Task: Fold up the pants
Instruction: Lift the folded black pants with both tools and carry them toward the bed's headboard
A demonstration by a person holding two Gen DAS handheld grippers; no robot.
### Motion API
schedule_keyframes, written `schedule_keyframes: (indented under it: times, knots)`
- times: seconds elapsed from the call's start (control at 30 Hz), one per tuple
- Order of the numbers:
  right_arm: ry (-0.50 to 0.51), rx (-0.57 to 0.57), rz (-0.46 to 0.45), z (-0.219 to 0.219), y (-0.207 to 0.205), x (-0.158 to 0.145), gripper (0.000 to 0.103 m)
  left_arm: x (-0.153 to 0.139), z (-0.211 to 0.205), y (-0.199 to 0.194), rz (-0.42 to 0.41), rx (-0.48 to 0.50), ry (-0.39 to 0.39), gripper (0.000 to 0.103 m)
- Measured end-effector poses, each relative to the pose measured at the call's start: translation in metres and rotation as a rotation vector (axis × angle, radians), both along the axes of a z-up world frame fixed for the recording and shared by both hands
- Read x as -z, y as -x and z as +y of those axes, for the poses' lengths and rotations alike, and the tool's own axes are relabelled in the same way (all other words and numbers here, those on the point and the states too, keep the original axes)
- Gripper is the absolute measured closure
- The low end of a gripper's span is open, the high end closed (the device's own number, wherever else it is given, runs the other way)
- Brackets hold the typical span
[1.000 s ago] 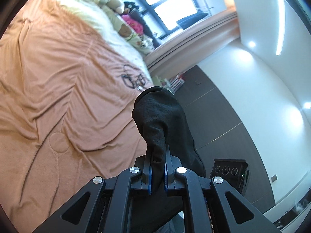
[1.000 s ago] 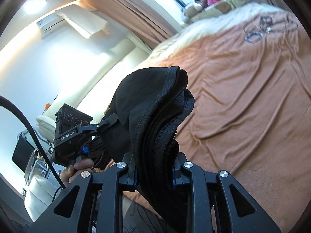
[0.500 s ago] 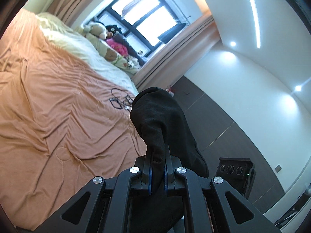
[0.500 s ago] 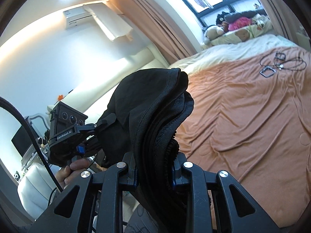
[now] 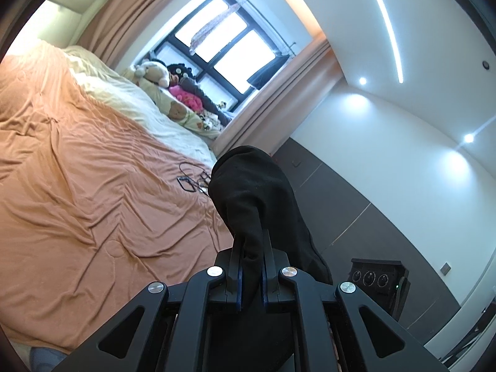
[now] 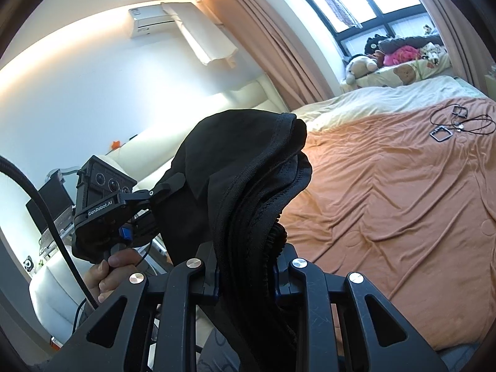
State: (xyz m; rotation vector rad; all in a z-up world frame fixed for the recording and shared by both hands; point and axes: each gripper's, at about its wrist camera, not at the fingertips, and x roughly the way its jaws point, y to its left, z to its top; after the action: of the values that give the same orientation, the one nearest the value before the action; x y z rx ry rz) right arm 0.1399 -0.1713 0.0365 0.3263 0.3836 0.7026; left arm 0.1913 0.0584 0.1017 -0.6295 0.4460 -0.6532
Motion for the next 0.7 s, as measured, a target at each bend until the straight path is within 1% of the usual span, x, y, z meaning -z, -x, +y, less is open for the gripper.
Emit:
schedule_keyframes:
  times: [0.23,0.4,0.53,0.7]
  knots:
    - [0.002,-0.015,-0.009,0.011,0.0,-0.005,0.083,-0.019,0.02,0.024,-0.033,-0.035,-0.024,0.095]
    - [0.024,-0.024,-0.027,0.031,-0.006,-0.014,0.083,-0.029,0.046,0.032,-0.057,-0.056,0.004,0.095]
    - [0.03,-0.034,-0.031,0.052,-0.017,-0.014,0.083,-0.027,0.078,0.038,-0.068,-0.084,0.029,0.095]
    - [0.065,-0.077,-0.023,0.091,-0.039,-0.01,0.083,-0.018,0.127,0.043,-0.074,-0.123,0.067,0.095]
